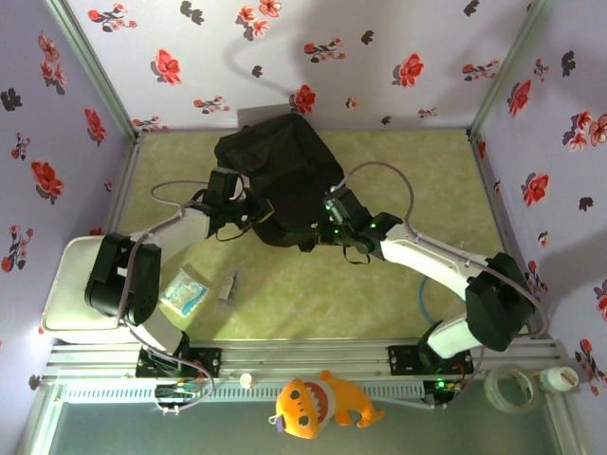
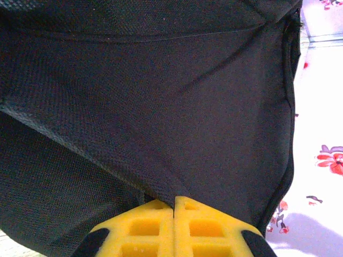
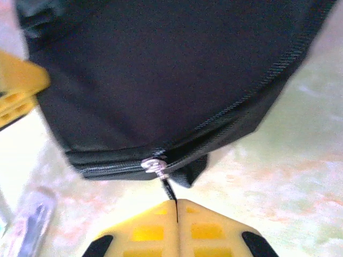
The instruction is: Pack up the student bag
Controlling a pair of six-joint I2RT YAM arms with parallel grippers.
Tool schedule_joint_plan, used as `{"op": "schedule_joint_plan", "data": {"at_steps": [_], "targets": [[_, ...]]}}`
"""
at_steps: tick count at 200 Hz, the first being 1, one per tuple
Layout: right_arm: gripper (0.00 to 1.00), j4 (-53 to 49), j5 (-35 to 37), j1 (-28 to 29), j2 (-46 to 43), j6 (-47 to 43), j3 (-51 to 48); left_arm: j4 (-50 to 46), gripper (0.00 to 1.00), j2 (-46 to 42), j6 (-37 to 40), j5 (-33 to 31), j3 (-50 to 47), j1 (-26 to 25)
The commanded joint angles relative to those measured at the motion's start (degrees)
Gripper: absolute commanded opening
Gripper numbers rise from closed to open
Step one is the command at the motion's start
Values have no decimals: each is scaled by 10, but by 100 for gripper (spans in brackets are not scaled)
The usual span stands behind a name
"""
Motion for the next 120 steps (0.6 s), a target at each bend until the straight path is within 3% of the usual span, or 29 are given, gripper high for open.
{"op": "schedule_joint_plan", "data": {"at_steps": [1, 27, 84, 120], "targets": [[0, -86, 100, -30, 5, 64, -20, -5, 0, -5, 11, -49, 2, 8], [0, -87, 89, -66, 7, 82, -35, -13, 0, -20, 11, -61, -15, 13], [0, -73, 64, -66, 16, 54, -7, -10, 0, -17, 10, -54, -18, 13], [0, -46, 9, -66, 9, 24, -13, -17, 0, -9, 16, -47, 2, 12]]}}
